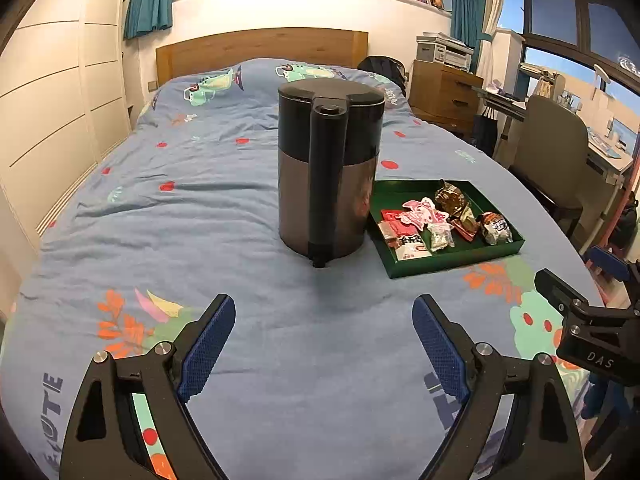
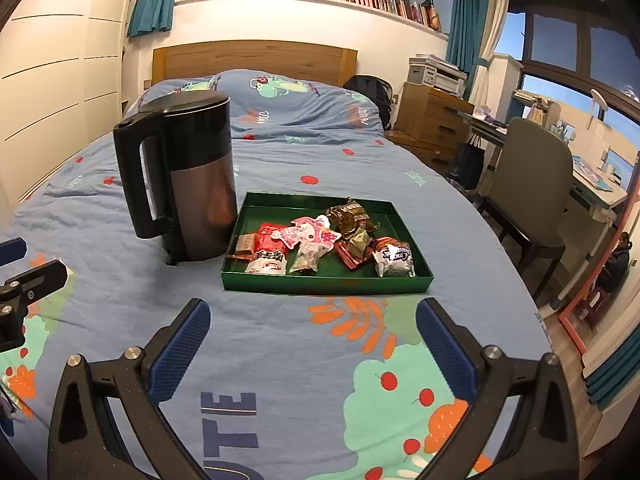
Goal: Organize snacks
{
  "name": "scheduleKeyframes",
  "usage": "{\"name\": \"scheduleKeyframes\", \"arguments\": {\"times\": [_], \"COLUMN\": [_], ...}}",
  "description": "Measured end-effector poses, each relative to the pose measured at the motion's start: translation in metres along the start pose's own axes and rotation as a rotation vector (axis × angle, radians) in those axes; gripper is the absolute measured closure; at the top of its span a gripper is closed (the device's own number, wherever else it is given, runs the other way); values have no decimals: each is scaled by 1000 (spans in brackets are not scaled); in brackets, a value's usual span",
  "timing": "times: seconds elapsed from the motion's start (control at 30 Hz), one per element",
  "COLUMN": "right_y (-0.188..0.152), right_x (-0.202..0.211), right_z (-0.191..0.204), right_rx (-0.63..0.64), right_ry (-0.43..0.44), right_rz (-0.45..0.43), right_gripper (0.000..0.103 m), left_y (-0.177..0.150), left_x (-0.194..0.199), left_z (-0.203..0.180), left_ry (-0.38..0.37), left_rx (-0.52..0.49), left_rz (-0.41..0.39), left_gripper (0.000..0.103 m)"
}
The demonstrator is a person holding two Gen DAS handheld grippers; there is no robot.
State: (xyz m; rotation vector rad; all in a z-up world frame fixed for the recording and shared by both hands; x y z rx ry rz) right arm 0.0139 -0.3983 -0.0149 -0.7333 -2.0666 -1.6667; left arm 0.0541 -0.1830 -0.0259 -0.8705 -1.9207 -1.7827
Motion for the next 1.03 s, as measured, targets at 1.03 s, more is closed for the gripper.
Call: {"name": "scheduleKeyframes", "arguments": {"times": [1.03], "right_y": [-2], "right_x": [1], "right_z": [-10], "right_rx": [6], "right_ry": [-7], "right_rz": [5], "right_gripper": [0], "left_y": [6], "left_x": [12], "left_z": [-6], "left_ry": [15], "left_rx": [-40], "left_rz": [-38], "left_gripper": [14]}}
Point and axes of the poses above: each gripper's, at about its wrist camera, not at the fingertips, and x roughly against the way its jaws point, z to its left, y to its top, the point moved 7 cm from there along -x, roughly the way its jaws point, and after that the axes turned 7 degrees about x, right-handed, at the moved point
